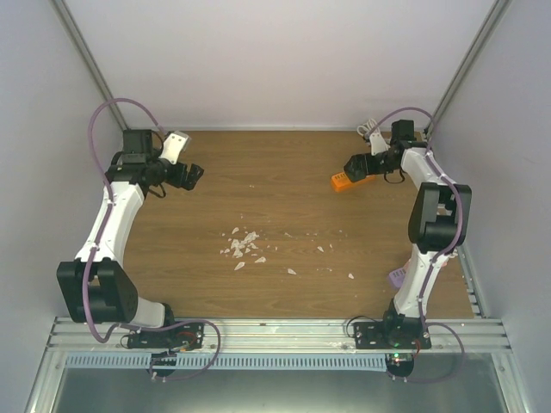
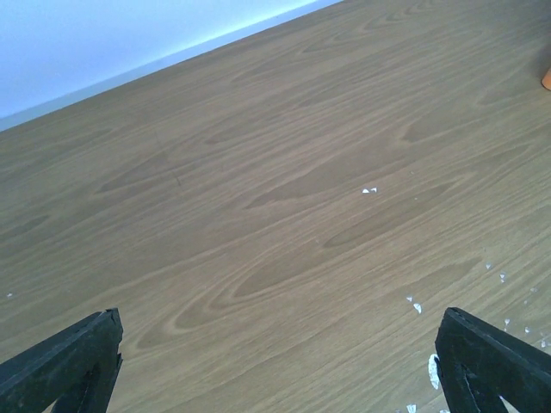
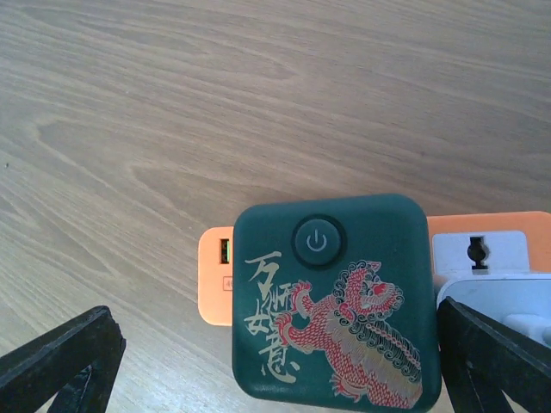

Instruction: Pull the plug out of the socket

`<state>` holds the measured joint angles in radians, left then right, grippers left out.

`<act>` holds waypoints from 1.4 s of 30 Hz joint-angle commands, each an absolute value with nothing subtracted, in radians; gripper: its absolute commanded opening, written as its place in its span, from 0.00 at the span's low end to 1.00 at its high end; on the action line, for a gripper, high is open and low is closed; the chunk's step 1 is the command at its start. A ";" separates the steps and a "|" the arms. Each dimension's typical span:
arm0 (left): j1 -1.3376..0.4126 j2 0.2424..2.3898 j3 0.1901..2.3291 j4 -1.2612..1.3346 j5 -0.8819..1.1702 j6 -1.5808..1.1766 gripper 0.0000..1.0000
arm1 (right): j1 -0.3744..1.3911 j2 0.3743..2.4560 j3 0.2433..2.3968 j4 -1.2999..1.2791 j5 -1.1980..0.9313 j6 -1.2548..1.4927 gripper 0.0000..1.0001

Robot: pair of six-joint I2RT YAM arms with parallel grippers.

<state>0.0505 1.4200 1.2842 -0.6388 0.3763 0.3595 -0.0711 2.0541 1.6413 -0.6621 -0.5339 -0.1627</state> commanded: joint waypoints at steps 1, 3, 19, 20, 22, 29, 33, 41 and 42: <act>0.042 1.390 1.279 -0.584 0.384 0.375 0.99 | -0.059 2.003 1.605 -0.639 -0.513 -0.121 1.00; 0.043 1.392 1.282 -0.581 0.386 0.376 0.99 | -0.059 2.008 1.620 -0.642 -0.526 -0.115 1.00; 0.010 1.430 1.276 -0.586 0.417 0.403 0.99 | 0.040 1.947 1.499 -0.655 -0.700 -0.047 1.00; 0.008 1.437 1.270 -0.587 0.420 0.405 0.99 | 0.052 1.939 1.485 -0.648 -0.710 -0.035 1.00; -0.032 1.448 1.252 -0.587 0.427 0.406 0.99 | 0.071 1.921 1.450 -0.632 -0.731 -0.005 1.00; -0.177 1.454 1.130 -0.504 0.485 0.379 0.99 | 0.130 1.853 1.348 -0.604 -0.784 0.049 1.00; -0.252 1.463 1.053 -0.397 0.518 0.385 0.99 | 0.128 1.829 1.371 -0.627 -0.784 0.019 1.00; -0.408 1.628 1.076 -0.245 0.474 0.380 0.99 | 0.103 1.763 1.399 -0.676 -0.803 -0.113 1.00; -0.425 1.656 1.094 -0.240 0.464 0.381 0.99 | 0.095 1.757 1.405 -0.682 -0.805 -0.132 1.00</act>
